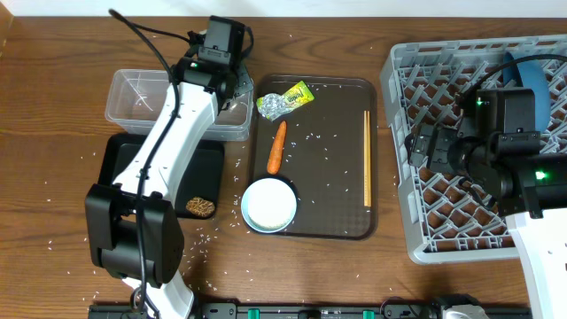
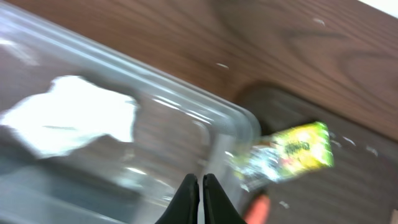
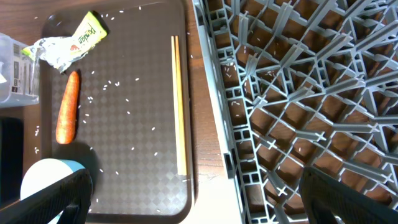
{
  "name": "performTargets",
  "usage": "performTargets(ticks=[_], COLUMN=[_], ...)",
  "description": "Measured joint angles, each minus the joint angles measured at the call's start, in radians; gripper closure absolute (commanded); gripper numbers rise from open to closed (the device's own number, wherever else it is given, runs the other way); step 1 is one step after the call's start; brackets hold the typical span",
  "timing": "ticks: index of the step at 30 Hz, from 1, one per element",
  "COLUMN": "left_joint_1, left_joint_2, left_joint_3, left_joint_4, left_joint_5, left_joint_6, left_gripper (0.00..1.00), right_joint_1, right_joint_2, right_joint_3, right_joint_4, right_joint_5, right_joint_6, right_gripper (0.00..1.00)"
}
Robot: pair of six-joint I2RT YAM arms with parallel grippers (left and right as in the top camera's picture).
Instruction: Sort waste into correct bins and load items into the dishwasher rack
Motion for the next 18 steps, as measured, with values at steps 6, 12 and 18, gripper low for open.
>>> performTargets(ticks=[6, 12, 18], left_joint_1=[-0.089, -0.237, -0.227], left_joint_2=[0.0, 0.031, 0.185], left_joint_3=[0.0, -0.007, -0.013], left_joint_4=[-0.006, 0.043, 0.158], left_joint_5=[0.201, 0.101, 0.037], left_joint_6=[0.285, 0.549, 0.677], left_gripper=[0.25, 0.16, 0.14], right_joint_1=[0.0, 0.0, 0.0], right_joint_2=[0.0, 0.0, 0.0], right_joint_3=[0.0, 0.0, 0.0], right_joint_4=[0.0, -0.002, -0.001], right_joint_5=[0.0, 0.0, 0.0], right_joint_6=[0.0, 0.0, 0.0], right_gripper=[0.01, 0.01, 0.01])
